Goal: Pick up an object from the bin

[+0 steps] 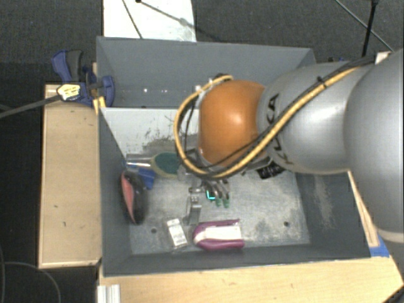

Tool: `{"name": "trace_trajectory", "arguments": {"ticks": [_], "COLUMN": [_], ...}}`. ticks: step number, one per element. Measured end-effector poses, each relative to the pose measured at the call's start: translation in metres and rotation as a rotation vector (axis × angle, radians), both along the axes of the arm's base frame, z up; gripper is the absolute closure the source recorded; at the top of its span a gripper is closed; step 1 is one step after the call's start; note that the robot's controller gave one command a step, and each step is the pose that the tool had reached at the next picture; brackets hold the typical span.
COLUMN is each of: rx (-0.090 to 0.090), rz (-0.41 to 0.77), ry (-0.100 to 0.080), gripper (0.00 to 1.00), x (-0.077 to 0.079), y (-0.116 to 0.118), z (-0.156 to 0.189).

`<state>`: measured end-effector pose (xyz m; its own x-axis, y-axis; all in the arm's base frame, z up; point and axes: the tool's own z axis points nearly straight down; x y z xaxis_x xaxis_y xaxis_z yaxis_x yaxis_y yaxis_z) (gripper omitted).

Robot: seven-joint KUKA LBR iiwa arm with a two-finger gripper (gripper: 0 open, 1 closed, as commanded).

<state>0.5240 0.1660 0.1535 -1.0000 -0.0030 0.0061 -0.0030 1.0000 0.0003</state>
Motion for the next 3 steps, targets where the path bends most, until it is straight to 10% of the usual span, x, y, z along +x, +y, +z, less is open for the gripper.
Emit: {"name": "trace_trajectory", "arguments": {"ticks": [1,2,3], "rx": [0.001,0.002,0.004], "rz": [0.072,0.066,0.339], "ry": [-0.004,-0.010,-0.018], "gripper": [0.00,1.00,1.00], "x": [-0.035,-0.032,0.001], "y": [0.024,0.022,0.078], "z": [-0.073,-0.070,0.110]}}
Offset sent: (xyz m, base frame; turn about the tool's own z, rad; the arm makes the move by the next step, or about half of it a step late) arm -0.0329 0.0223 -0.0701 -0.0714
